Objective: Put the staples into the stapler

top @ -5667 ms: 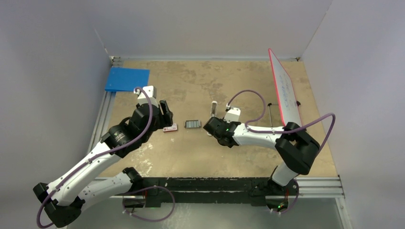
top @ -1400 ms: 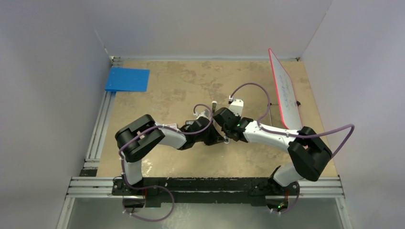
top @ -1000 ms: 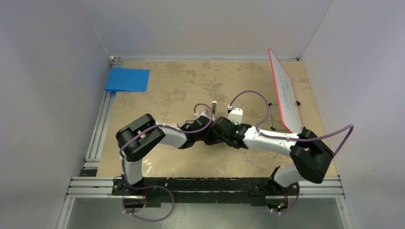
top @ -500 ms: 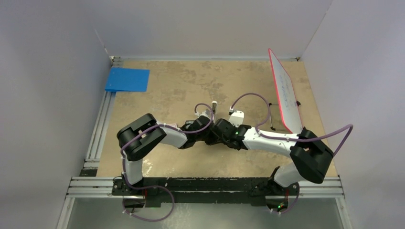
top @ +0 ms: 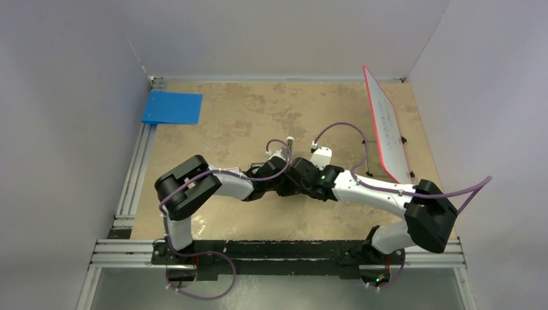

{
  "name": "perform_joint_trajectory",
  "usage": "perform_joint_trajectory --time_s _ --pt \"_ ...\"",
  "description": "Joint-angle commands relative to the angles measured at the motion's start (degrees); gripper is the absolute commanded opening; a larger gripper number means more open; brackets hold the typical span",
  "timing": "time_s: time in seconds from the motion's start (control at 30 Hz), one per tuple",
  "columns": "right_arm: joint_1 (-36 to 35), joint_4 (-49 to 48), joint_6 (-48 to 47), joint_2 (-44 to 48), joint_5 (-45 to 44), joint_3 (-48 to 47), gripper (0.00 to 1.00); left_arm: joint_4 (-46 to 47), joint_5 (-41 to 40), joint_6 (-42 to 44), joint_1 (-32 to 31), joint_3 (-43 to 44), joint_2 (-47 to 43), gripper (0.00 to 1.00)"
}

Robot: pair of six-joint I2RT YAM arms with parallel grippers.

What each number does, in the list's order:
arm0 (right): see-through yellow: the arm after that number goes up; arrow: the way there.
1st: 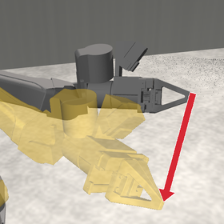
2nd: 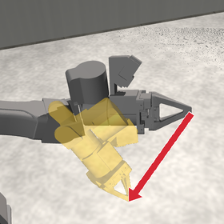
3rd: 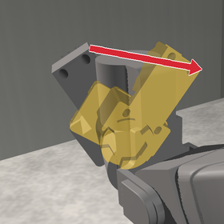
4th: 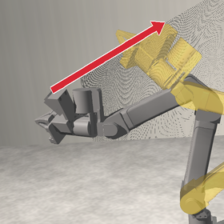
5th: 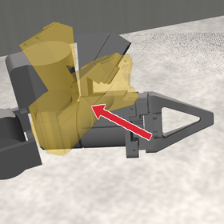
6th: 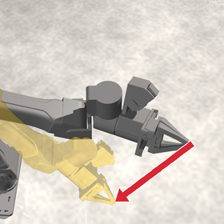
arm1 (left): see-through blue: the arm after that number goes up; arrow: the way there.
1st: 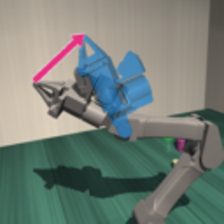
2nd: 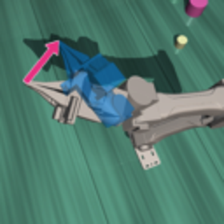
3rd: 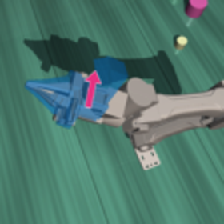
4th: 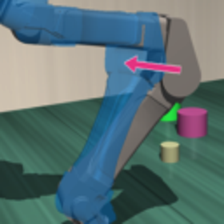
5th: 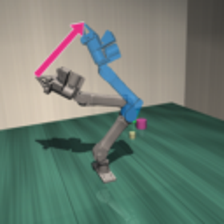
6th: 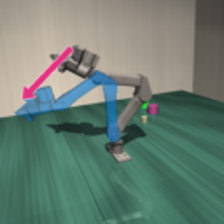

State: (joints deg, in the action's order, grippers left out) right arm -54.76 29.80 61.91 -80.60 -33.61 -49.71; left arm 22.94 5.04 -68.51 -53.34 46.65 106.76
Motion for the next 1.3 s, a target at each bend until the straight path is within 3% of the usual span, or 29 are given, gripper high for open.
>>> perform_joint_trajectory --time_s 0.0,0.1,0.6,0.97,1.27 --pt "0.13 1.39 0.11 -1.29 -1.71 -2.32 0.31 -5.86 -1.13 4.0 -0.37 1.5 -2.26 0.1" --pt "0.14 0.66 0.36 -3.25 -1.06 -2.11 0.26 -6.31 -0.89 4.17 -0.36 2.13 -2.14 0.1" --pt "0.89 -2.12 1.52 -4.21 0.8 3.89 0.21 -7.9 -1.4 4.16 -0.32 1.15 -4.27 0.09" --pt "1.91 2.5 -1.08 0.79 -4.36 -3.46 0.27 -6.69 0.33 3.34 1.74 -1.13 -5.88 0.09" --pt "2.45 1.06 -0.84 0.0 -2.89 -1.12 0.32 -8.12 -1.57 3.5 2.17 -2.13 -7.73 0.09"
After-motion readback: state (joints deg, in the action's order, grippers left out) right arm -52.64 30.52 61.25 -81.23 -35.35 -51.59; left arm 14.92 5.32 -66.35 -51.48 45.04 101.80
